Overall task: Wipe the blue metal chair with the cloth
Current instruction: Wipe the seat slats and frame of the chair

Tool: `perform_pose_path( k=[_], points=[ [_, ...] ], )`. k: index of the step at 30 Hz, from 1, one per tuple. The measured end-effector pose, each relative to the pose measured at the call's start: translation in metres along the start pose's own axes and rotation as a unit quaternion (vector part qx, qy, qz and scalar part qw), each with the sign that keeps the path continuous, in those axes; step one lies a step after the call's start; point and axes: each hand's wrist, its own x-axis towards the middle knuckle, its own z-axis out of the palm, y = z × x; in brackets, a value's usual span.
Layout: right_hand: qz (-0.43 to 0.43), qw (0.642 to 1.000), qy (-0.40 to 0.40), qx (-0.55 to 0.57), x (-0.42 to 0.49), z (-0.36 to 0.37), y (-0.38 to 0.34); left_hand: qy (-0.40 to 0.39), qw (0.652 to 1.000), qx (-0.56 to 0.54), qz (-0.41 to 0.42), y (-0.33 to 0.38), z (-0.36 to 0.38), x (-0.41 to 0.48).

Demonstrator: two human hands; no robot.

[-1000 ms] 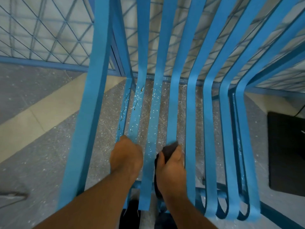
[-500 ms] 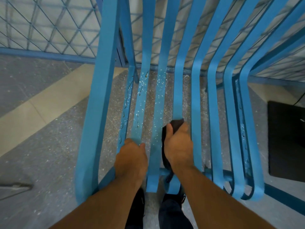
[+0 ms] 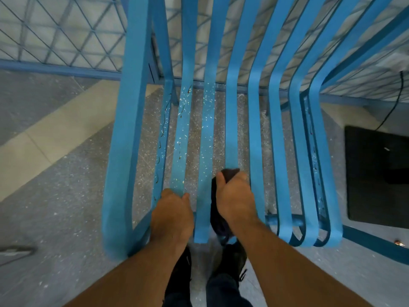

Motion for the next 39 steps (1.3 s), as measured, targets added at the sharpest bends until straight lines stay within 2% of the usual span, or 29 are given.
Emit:
perform_pose_path(
  k=[5, 9, 17, 23, 26, 29, 32, 35, 39],
  points=[
    [-0.044, 0.997, 0.067, -0.019, -0.002, 0.008, 0.0, 0.014, 1.0, 0.005, 0.013, -0.002, 0.003, 0.002],
    [-0.085, 0.993, 0.08, -0.027, -0.03, 0.013, 0.023, 0.028, 0.999, -0.004, 0.021, -0.004, 0.004, 0.0],
    [-0.072, 0.995, -0.001, 0.063, -0.048, 0.005, 0.042, 0.03, 0.999, 0.029, 0.012, 0.0, 0.001, -0.004],
    [0.003, 0.983, -0.084, 0.162, -0.033, -0.019, 0.032, -0.003, 0.999, 0.036, -0.02, 0.005, -0.004, -0.005],
    [-0.026, 0.99, -0.072, 0.118, -0.037, -0.024, 0.038, -0.022, 0.999, 0.028, -0.022, 0.006, -0.008, -0.006],
    [-0.079, 0.995, -0.054, 0.041, -0.037, -0.035, 0.039, 0.052, 0.994, 0.026, 0.089, -0.001, -0.006, -0.017],
    [-0.103, 0.99, -0.09, -0.031, -0.024, -0.048, 0.035, 0.099, 0.961, 0.065, 0.25, -0.004, -0.001, -0.031],
    [-0.147, 0.982, -0.075, -0.09, -0.014, -0.057, 0.034, 0.086, 0.929, 0.098, 0.346, 0.002, 0.009, -0.034],
    [-0.225, 0.963, -0.093, -0.117, -0.014, -0.066, 0.038, -0.004, 0.926, 0.094, 0.366, 0.016, 0.019, -0.04]
  ],
)
